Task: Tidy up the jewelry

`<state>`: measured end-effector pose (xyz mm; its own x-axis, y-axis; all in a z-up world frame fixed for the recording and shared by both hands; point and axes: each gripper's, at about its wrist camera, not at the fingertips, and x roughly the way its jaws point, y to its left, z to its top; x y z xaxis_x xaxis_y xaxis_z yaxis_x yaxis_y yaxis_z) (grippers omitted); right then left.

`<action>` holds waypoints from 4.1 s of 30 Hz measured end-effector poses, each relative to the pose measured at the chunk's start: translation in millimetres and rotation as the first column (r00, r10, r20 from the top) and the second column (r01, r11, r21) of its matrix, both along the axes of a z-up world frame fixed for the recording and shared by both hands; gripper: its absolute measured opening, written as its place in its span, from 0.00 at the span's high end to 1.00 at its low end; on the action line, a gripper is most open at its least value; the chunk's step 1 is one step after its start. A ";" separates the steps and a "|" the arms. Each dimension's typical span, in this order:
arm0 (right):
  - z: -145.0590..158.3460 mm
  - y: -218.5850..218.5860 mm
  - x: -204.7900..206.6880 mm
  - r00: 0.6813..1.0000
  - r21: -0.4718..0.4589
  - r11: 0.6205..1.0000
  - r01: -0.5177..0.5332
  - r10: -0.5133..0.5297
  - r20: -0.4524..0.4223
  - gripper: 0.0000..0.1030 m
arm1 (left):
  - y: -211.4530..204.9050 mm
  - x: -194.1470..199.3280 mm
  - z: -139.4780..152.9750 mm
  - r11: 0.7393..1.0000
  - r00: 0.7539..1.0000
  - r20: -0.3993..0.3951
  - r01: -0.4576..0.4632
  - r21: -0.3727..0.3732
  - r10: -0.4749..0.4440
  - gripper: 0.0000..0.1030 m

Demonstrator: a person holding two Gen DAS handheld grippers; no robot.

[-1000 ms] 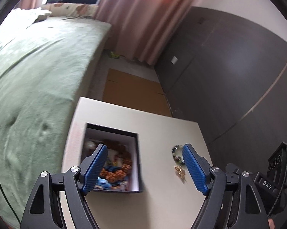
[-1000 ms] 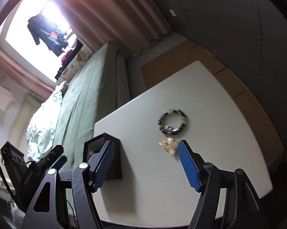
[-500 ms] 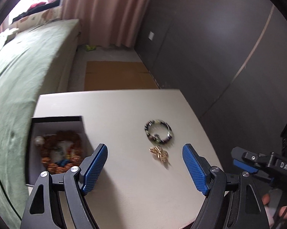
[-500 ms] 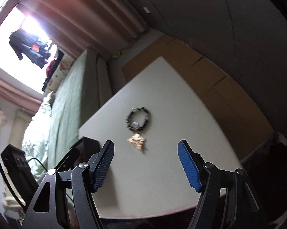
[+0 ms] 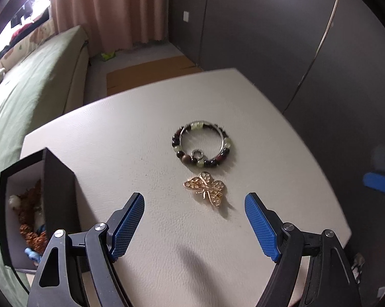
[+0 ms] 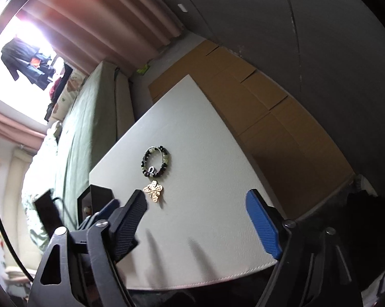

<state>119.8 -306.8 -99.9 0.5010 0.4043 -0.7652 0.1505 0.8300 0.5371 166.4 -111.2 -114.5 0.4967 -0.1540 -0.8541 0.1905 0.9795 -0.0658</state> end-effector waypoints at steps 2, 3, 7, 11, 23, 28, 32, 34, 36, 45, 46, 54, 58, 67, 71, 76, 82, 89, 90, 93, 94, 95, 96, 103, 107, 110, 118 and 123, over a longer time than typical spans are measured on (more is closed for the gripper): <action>-1.3 -2.3 1.9 1.000 0.004 1.000 0.005 -0.005 -0.008 0.10 | -2.6 4.0 -7.1 1.000 1.000 -0.007 0.000 0.021 0.000 0.21; -1.4 -3.8 2.4 1.000 0.005 1.000 0.002 -0.002 -0.009 0.10 | -3.9 5.6 -9.4 1.000 1.000 -0.010 0.003 0.028 -0.002 0.21; -2.3 -4.9 6.0 1.000 0.012 1.000 -0.006 0.007 -0.020 0.08 | -10.7 11.3 -18.1 0.997 1.000 -0.010 0.006 0.071 -0.006 0.21; -6.0 -6.8 9.9 0.999 0.026 1.000 -0.012 0.013 -0.039 0.08 | -14.6 14.8 -23.0 0.996 1.000 0.009 0.007 0.092 -0.008 0.21; -9.6 -1.9 12.7 0.999 0.056 0.998 -0.012 0.014 -0.035 0.08 | -1.5 13.7 -13.7 1.000 1.000 -0.015 0.017 0.014 -0.016 0.61; -13.7 7.8 18.0 0.999 0.057 0.998 -0.027 0.029 -0.036 0.08 | 12.9 10.6 -2.3 1.000 1.000 0.000 -0.006 -0.025 0.006 0.61; -10.7 18.6 21.6 0.999 0.051 0.998 -0.042 0.042 -0.011 0.08 | 27.1 7.0 8.6 0.998 0.999 0.013 -0.032 -0.053 0.033 0.61; -9.9 24.7 24.3 0.999 0.035 0.998 -0.054 0.054 0.006 0.08 | 37.7 5.8 15.7 0.996 0.998 0.021 -0.057 -0.072 0.059 0.61; -8.0 35.2 28.4 0.997 -0.007 0.997 -0.075 0.075 0.028 0.08 | 49.3 5.1 23.5 0.992 0.996 0.032 -0.085 -0.095 0.088 0.61; -12.7 73.9 55.2 0.986 -0.102 0.984 -0.149 0.156 0.061 0.40 | 98.9 0.1 53.5 0.964 0.974 0.081 -0.194 -0.184 0.211 0.61; -14.2 77.3 58.5 0.986 -0.106 0.983 -0.151 0.158 0.061 0.45 | 105.3 0.2 56.8 0.961 0.971 0.088 -0.203 -0.190 0.223 0.61; -27.6 96.9 82.7 0.988 -0.129 0.982 -0.136 0.144 0.059 0.64 | 138.0 -2.8 65.9 0.945 0.958 0.104 -0.241 -0.220 0.268 0.61; -34.7 109.4 90.3 0.988 -0.162 0.977 -0.141 0.150 0.044 0.77 | 152.0 -4.9 67.3 0.939 0.953 0.105 -0.256 -0.230 0.286 0.61; -42.2 127.2 111.0 0.984 -0.253 0.953 -0.168 0.178 0.020 0.84 | 169.2 -3.6 62.1 0.932 0.946 0.090 -0.286 -0.225 0.312 0.61; -47.0 133.0 119.5 0.981 -0.282 0.941 -0.188 0.194 -0.007 0.87 | 173.2 -5.3 64.1 0.927 0.942 0.093 -0.295 -0.233 0.323 0.61; -44.7 144.7 123.3 0.973 -0.391 0.894 -0.219 0.229 -0.022 0.87 | 173.6 -4.5 63.1 0.926 0.942 0.089 -0.297 -0.234 0.325 0.61; -40.9 150.9 118.6 0.959 -0.455 0.850 -0.266 0.281 -0.037 0.87 | 171.7 -3.4 60.9 0.926 0.944 0.080 -0.294 -0.235 0.320 0.61; -34.4 132.5 108.9 0.966 -0.324 0.914 -0.243 0.258 0.003 0.97 | 171.9 -6.8 62.6 0.927 0.943 0.086 -0.294 -0.233 0.321 0.61; -30.3 130.8 105.7 0.966 -0.310 0.920 -0.238 0.256 0.018 0.97 | 173.2 -7.6 63.1 0.926 0.942 0.086 -0.297 -0.234 0.324 0.61; -19.5 128.0 97.4 0.964 -0.251 0.938 -0.238 0.260 0.060 0.97 | 175.6 -9.8 63.9 0.923 0.941 0.085 -0.300 -0.241 0.328 0.61; -15.7 128.2 94.2 0.962 -0.235 0.942 -0.240 0.264 0.074 0.97 | 176.0 -10.7 64.2 0.922 0.940 0.086 -0.302 -0.242 0.330 0.61; -12.4 129.1 91.7 0.960 -0.223 0.944 -0.242 0.266 0.084 0.97 | 177.2 -11.5 64.7 0.921 0.939 0.087 -0.304 -0.242 0.332 0.61; -8.9 130.1 89.1 0.958 -0.210 0.946 -0.246 0.270 0.095 0.97 | 178.4 -12.5 65.4 0.921 0.938 0.087 -0.306 -0.243 0.335 0.61; 11.0 148.4 74.8 0.936 -0.164 0.943 -0.288 0.314 0.159 0.98 | 187.3 -16.4 65.7 0.912 0.931 0.075 -0.330 -0.245 0.357 0.61; 16.4 156.3 70.8 0.928 -0.160 0.940 -0.302 0.328 0.178 0.98 | 192.7 -16.5 61.6 0.904 0.928 0.048 -0.346 -0.250 0.368 0.61; 16.2 154.5 74.9 0.939 -0.191 0.942 -0.276 0.307 0.158 0.98 | 192.6 -17.0 61.9 0.903 0.928 0.044 -0.347 -0.254 0.370 0.61; 3.7 125.0 83.4 0.977 -0.245 0.958 -0.152 0.184 0.112 0.27 | 194.9 -17.2 62.0 0.901 0.927 0.044 -0.349 -0.259 0.372 0.61; -25.4 133.2 96.9 0.978 -0.315 0.928 -0.201 0.209 -0.011 0.27 | 194.8 -14.5 59.6 0.903 0.930 0.037 -0.346 -0.255 0.367 0.61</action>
<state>216.7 -173.6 -125.3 0.4509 0.2425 -0.8590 -0.0498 0.9677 0.2471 151.8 83.6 -54.9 0.6233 -0.1485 -0.7678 -0.1538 0.9394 -0.3065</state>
